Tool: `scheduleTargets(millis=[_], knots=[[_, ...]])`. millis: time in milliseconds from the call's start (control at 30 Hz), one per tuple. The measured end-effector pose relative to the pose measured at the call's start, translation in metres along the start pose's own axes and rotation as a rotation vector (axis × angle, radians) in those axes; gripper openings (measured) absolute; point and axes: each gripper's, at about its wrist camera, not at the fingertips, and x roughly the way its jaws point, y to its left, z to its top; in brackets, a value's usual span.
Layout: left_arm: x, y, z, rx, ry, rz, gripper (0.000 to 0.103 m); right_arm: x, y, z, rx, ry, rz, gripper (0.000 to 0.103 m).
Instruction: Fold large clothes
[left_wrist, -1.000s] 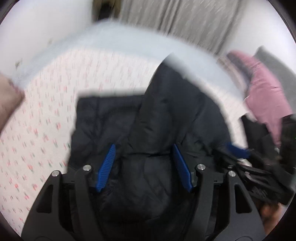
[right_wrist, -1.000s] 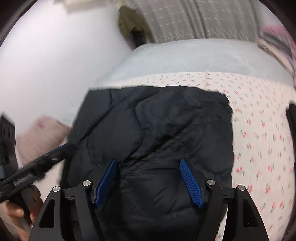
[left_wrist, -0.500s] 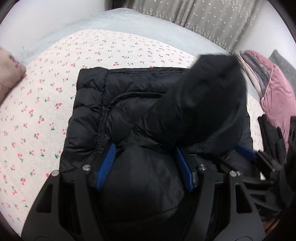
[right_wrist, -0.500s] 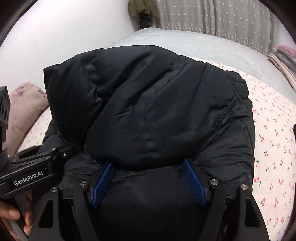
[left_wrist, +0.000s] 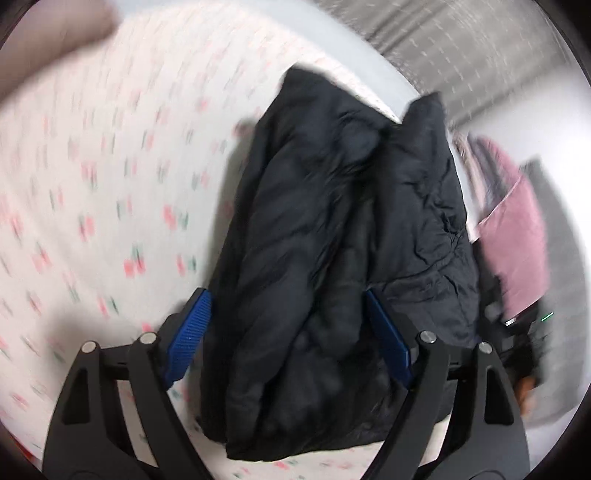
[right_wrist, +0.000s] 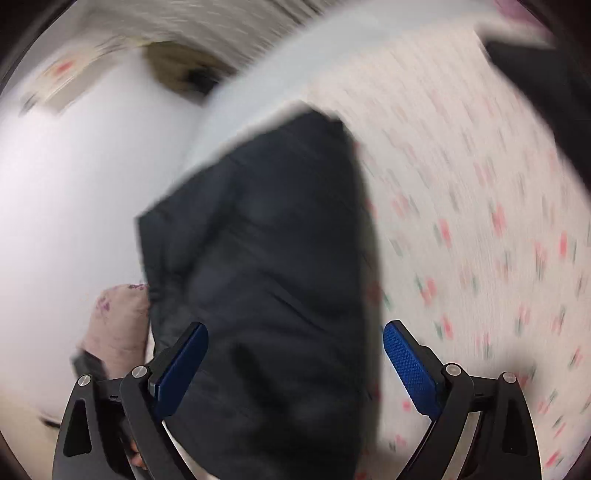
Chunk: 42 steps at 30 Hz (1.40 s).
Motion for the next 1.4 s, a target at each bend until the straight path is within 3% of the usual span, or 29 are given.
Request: scheduleTargets(millis=[100,233,333,567,833,967,1400], knots=[[0.000,0.005,-0.006,0.023,0.001,-0.018,0.087,0.002,-0.012,-0.002,0.033,0.007,0.041,0.097],[0.002,0.015,-0.011,-0.018,0.027,-0.071,0.087,0.028,-0.006,-0.007,-0.031,0.074,0.093,0.097],[0.008,0.017,-0.013,-0.036,0.047,-0.104,0.087,0.027,0.001,-0.020,-0.053,0.074,0.082,0.098],[0.011,0.023,-0.019,-0.030,0.062,-0.133,0.088,0.034,-0.009,-0.013,-0.034,0.093,0.101,0.098],[0.020,0.001,-0.020,0.053,0.039,-0.062,0.088,0.054,-0.011,-0.018,-0.016,0.113,0.134,0.098],[0.027,-0.010,-0.021,0.081,0.026,-0.031,0.088,0.055,0.000,-0.018,-0.068,0.099,0.099,0.097],[0.045,-0.055,-0.016,0.167,-0.024,0.046,0.070,0.041,0.016,-0.015,-0.175,0.053,0.020,0.071]])
